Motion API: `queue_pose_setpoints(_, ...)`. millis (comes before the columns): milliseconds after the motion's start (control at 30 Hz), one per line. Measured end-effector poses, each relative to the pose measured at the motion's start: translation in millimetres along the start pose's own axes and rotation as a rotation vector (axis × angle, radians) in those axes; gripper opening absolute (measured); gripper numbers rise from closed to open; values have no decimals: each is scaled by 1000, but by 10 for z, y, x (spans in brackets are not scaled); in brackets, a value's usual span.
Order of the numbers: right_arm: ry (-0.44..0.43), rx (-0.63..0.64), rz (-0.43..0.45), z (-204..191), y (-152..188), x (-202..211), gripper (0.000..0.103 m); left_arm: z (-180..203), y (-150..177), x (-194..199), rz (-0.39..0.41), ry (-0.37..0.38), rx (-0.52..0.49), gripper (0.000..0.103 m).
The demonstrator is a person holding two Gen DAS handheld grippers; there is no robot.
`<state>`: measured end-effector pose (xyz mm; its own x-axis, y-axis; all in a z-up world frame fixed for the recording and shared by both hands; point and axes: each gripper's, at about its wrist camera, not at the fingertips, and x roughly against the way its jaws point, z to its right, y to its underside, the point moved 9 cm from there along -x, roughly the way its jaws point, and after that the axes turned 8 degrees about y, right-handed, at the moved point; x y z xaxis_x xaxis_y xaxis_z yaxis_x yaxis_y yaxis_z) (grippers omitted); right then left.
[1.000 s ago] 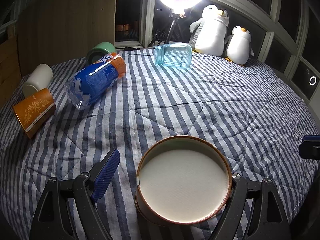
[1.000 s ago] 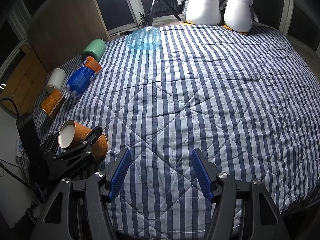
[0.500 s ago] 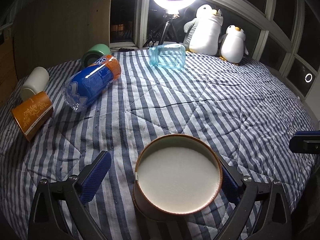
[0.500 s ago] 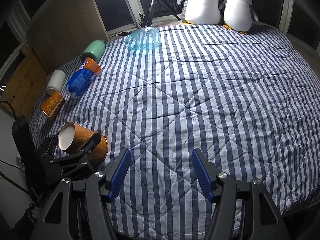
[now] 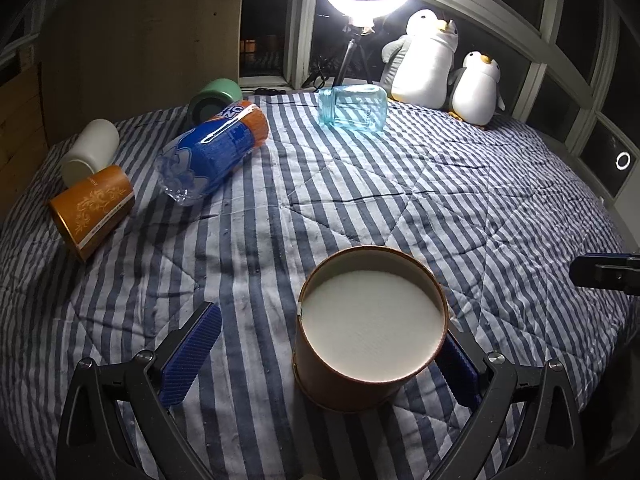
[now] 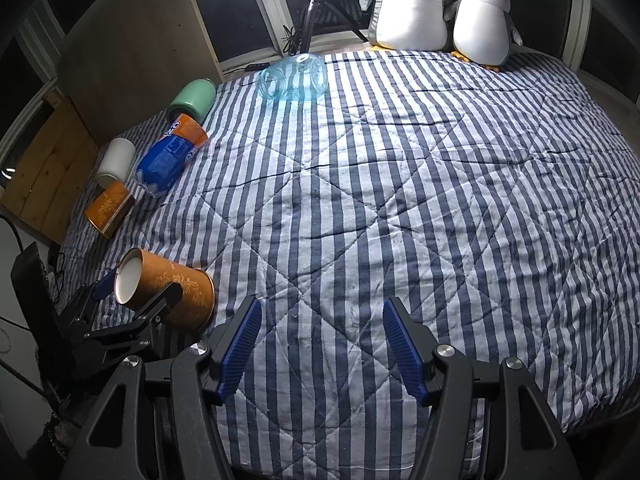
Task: Flip cup upside down
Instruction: 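Lower the mouth-up cup onto the bed cover with the left gripper, then open the left gripper and pull it back from the cup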
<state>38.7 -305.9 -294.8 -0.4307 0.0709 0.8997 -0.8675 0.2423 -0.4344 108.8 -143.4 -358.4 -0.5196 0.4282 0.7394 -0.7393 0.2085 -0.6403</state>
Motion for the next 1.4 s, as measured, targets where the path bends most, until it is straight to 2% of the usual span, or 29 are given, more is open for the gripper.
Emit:
queue_pose_setpoints(767, -5, 19, 12, -90, 14, 86, 59, 132, 63, 141, 3, 28, -16, 101)
queue_pose_setpoints(1400, -4, 27, 13, -199, 103, 101, 59, -29, 289, 572, -2, 3, 0, 101)
